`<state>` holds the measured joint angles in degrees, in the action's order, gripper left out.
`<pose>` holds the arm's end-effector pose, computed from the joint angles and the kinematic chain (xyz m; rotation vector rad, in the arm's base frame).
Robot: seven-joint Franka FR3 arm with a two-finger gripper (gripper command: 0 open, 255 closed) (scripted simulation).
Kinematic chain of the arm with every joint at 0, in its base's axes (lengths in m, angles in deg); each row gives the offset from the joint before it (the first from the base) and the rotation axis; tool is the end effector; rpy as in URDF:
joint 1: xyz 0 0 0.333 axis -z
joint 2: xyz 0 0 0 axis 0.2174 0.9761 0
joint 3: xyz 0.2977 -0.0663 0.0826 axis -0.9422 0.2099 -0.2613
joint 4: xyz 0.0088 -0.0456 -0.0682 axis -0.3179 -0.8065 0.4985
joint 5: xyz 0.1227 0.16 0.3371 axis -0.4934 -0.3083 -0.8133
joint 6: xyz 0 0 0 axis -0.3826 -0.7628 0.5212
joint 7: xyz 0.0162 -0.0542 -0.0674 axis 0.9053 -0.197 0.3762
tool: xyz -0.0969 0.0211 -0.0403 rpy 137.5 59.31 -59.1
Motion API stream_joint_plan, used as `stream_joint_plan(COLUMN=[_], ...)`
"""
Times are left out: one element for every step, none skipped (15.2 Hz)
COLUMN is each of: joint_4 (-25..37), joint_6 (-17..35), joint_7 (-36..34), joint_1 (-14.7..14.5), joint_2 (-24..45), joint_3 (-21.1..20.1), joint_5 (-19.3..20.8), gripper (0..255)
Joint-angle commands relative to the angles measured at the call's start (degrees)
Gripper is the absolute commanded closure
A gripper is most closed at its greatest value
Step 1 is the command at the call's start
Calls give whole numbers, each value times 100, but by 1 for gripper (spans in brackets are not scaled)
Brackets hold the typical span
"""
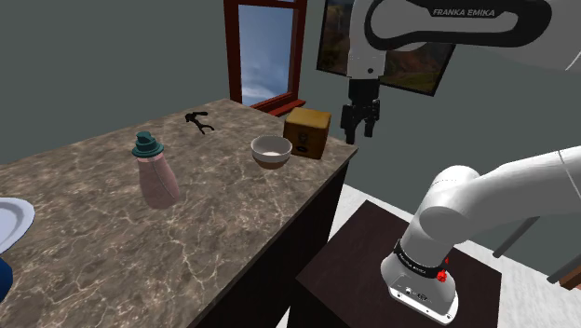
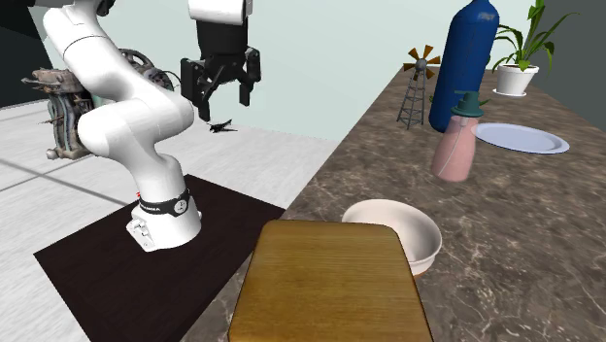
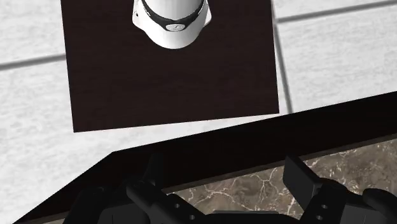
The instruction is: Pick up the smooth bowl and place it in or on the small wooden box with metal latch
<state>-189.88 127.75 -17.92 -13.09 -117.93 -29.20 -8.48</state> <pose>0.2955 -0.0013 0.5478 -3.0370 0.1621 0.3536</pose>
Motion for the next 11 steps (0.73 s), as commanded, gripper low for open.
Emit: stream_joint_plan(joint_4=[0,22,52,89,134,187,247,315,390,473,563], joint_6=[0,186,369,548,722,891,1055,1213,1366,1513,1654], joint_7=[0,-20,-42,-65,-90,-117,-146,-177,-211,-247,-286], joint_1=[0,-26,-50,-72,-92,-111,-128,-143,-158,-172,-183], joint_2=[0,172,349,530,714,902,1093,1287,1483,1681,1881], joint_3=[0,-60,-118,-177,-234,-291,-348,-403,-457,-510,-563], joint_5=[0,5,12,23,37,55,76,102,132,167,207], gripper=[0,0,0,0,0,0,0,0,0,0,0])
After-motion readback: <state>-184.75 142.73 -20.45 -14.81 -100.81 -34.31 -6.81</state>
